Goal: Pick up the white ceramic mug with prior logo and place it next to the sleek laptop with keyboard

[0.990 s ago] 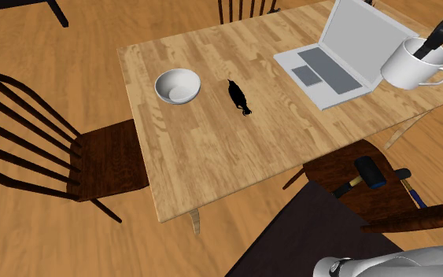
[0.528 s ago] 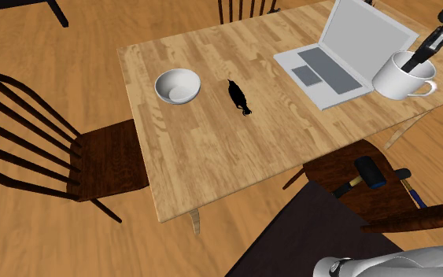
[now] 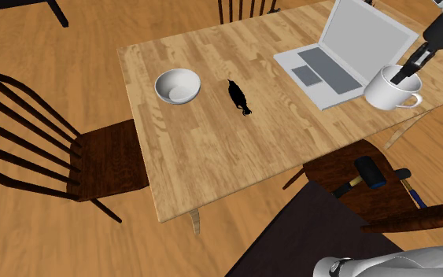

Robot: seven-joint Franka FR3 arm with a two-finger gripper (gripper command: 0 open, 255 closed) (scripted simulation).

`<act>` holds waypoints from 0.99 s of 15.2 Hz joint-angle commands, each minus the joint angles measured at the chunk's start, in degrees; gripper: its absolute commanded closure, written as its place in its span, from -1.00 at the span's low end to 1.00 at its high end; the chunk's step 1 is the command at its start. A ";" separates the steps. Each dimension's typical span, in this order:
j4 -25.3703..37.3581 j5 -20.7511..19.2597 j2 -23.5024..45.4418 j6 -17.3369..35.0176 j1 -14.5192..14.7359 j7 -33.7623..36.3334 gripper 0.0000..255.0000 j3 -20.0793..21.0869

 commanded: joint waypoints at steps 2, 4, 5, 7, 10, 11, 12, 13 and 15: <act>-2.40 -0.03 -0.05 2.39 -0.06 -0.16 1.00 -0.07; -3.91 -0.01 -0.01 3.92 -0.09 -0.30 1.00 -0.13; -4.64 0.01 0.03 4.68 -0.11 -0.37 1.00 -0.17; -6.06 0.07 0.15 6.21 -0.14 -0.54 1.00 -0.25; -8.10 0.22 0.45 8.49 -0.18 -0.84 1.00 -0.39; -8.75 0.29 0.58 9.25 -0.20 -0.95 1.00 -0.45; -9.40 0.37 0.72 10.00 -0.21 -1.07 1.00 -0.50; -10.03 0.45 0.87 10.76 -0.22 -1.20 1.00 -0.56; -11.25 0.65 1.23 12.28 -0.23 -1.47 1.00 -0.68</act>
